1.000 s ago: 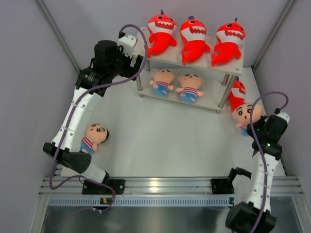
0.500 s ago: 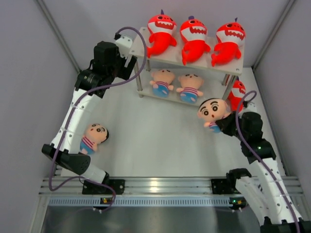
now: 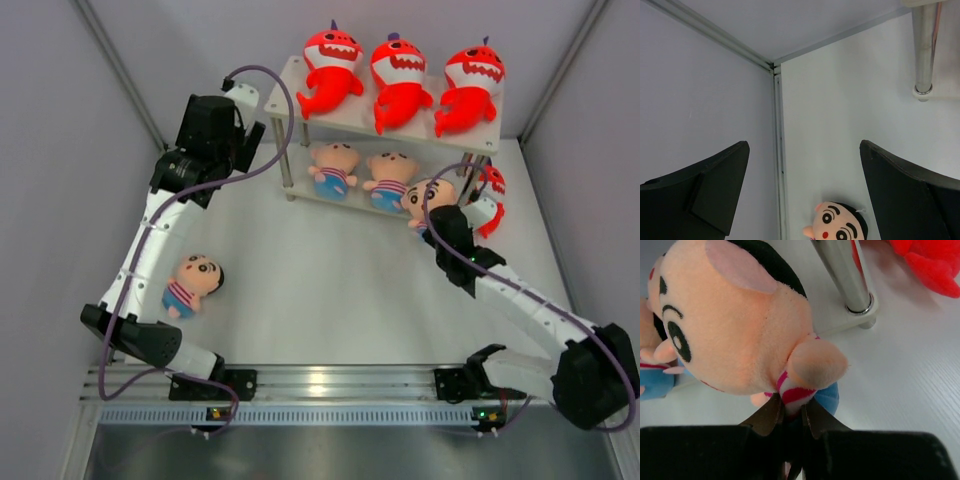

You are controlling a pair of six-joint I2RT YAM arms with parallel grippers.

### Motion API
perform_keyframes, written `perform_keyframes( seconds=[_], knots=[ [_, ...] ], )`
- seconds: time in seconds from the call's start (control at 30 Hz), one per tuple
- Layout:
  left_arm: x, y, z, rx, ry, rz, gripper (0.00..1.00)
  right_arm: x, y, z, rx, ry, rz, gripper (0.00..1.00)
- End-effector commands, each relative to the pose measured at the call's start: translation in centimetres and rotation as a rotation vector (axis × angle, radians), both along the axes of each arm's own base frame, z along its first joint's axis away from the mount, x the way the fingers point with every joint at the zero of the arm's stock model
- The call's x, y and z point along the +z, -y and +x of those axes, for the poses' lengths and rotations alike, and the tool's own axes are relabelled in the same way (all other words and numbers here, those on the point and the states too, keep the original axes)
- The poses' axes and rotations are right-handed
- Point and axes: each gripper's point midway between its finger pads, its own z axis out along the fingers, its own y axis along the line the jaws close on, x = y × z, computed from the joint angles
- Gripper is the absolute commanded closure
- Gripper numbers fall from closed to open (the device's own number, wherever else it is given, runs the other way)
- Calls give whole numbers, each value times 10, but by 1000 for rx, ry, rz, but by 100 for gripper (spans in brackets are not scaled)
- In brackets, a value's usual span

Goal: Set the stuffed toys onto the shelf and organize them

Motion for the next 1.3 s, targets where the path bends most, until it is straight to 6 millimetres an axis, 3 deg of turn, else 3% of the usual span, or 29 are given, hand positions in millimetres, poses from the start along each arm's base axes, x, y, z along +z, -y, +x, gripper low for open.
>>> perform_keyframes(
  seconds=[0.0,0.1,0.2,0.33,0.57,0.73,0.8,1.03,1.27],
  knots=[
    [16,-10,-9,28,45,11,2,31,-11,34,-92,140,51,100],
    [14,-9,-7,28,38,14,2,19,-12,42,-141,116,51,100],
    [12,-9,-7,23,34,16,2,28,-4,44,-228,162,24,100],
    [9,-9,-6,22,26,24,2,40,-21,55,-188,201,26,100],
    [14,-11,-9,23,37,29,2,27,-57,85,-71,172,40,100],
    [15,-12,-10,23,37,34,2,31,-88,104,63,180,83,100],
    [14,-12,-10,21,36,36,2,27,-85,103,54,151,74,100],
    [10,-10,-9,11,25,34,2,24,-38,73,-108,138,87,100],
    [11,-11,-11,17,30,31,2,10,-17,86,-83,113,97,100]
  ],
)
